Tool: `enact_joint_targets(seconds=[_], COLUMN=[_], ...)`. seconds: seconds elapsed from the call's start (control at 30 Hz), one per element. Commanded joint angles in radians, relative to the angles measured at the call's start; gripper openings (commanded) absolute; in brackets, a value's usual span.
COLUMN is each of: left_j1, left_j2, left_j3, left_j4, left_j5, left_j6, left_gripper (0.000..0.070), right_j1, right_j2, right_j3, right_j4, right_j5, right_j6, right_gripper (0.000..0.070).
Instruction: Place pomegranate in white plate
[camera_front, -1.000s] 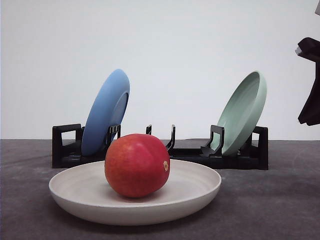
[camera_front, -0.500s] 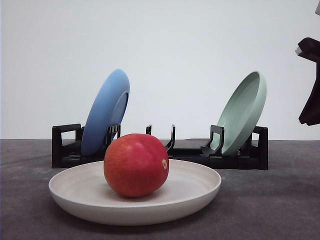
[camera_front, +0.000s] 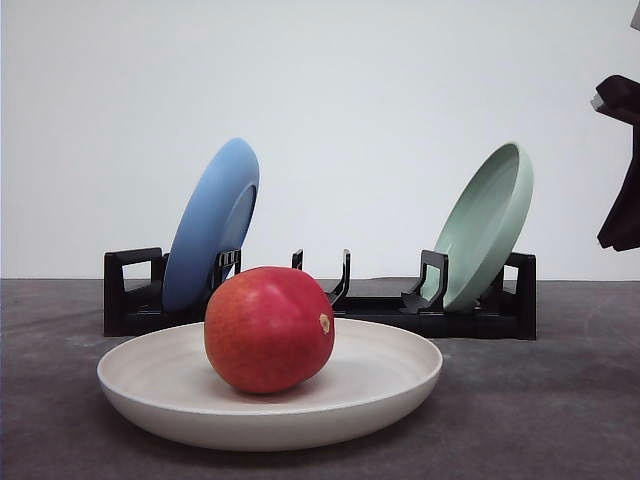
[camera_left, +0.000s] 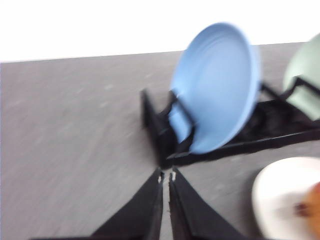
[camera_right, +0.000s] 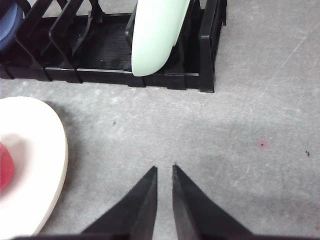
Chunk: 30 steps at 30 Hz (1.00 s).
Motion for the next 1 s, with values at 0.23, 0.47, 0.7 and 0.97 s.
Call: enact_joint_targets(seconds=[0.23,0.47,0.7,0.97], left_j1=[0.003,0.003,0.002,0.002], left_j2=[-0.176,-0.244,-0.244,-0.243], left_j3=[-0.112,-0.174,-0.252,-0.252], left_j4=[0.004,0.019,0.086,0.085], left_j5=[-0.114,-0.142,-0.141,-0.141], left_j6=[-0.027,-0.025,-0.027,-0.027], left_gripper=[0.0000,0.0000,0.0000,0.0000], right_j1=[0.003,0.003,0.003,0.003], right_j2=[0.004,0.004,0.004,0.005], right_j3=[0.000,0.000,0.000,0.000], right_j4=[0.010,0.010,0.011,0.010], right_j5=[0.000,0.000,0.000,0.000], right_j6=[-0.005,-0.005,-0.005,-0.005], right_gripper=[0.0048,0.0048,0.0048,0.0048])
